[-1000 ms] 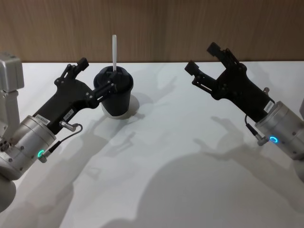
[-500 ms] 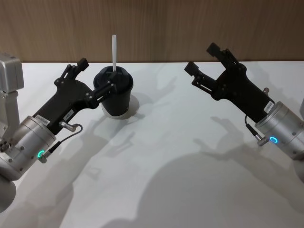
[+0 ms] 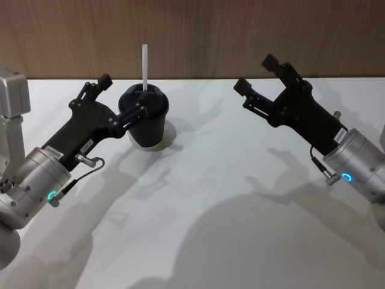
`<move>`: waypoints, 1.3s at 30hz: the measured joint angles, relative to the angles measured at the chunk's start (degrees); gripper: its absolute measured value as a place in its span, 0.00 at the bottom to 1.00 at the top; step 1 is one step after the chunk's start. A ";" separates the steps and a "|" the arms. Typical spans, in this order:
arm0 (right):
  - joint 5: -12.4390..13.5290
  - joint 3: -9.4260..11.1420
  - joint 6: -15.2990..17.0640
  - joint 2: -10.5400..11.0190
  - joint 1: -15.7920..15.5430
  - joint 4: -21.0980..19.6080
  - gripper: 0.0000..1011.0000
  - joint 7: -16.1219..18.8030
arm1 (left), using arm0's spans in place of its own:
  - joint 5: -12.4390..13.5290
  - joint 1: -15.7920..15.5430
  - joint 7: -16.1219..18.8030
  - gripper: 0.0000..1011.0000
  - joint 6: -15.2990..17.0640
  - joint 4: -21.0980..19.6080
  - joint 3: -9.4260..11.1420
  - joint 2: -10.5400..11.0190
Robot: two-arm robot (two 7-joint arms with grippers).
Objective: Pick up the straw with one hand, pass it to the other hand, and insert it into the cup.
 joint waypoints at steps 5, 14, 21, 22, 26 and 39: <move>0.00 0.00 0.00 0.00 0.00 0.00 0.99 0.00 | 0.00 0.00 0.00 0.99 0.00 0.00 0.00 0.00; 0.00 0.00 0.00 0.00 0.00 0.01 0.99 0.00 | 0.00 0.00 0.00 0.99 0.00 0.00 0.00 0.00; 0.00 0.00 0.00 0.00 0.00 0.00 0.99 0.00 | 0.00 0.00 0.00 0.99 0.00 0.00 0.00 0.00; 0.00 0.00 0.00 0.00 0.00 0.01 0.99 0.00 | 0.00 0.00 0.01 0.99 0.00 0.00 0.00 0.00; 0.00 0.00 0.00 0.00 0.01 0.01 0.99 0.00 | 0.00 0.00 0.00 0.99 0.00 0.00 0.00 0.00; 0.00 0.00 0.00 0.00 0.00 0.01 0.99 0.00 | 0.00 0.00 0.01 0.99 0.01 0.00 0.00 0.00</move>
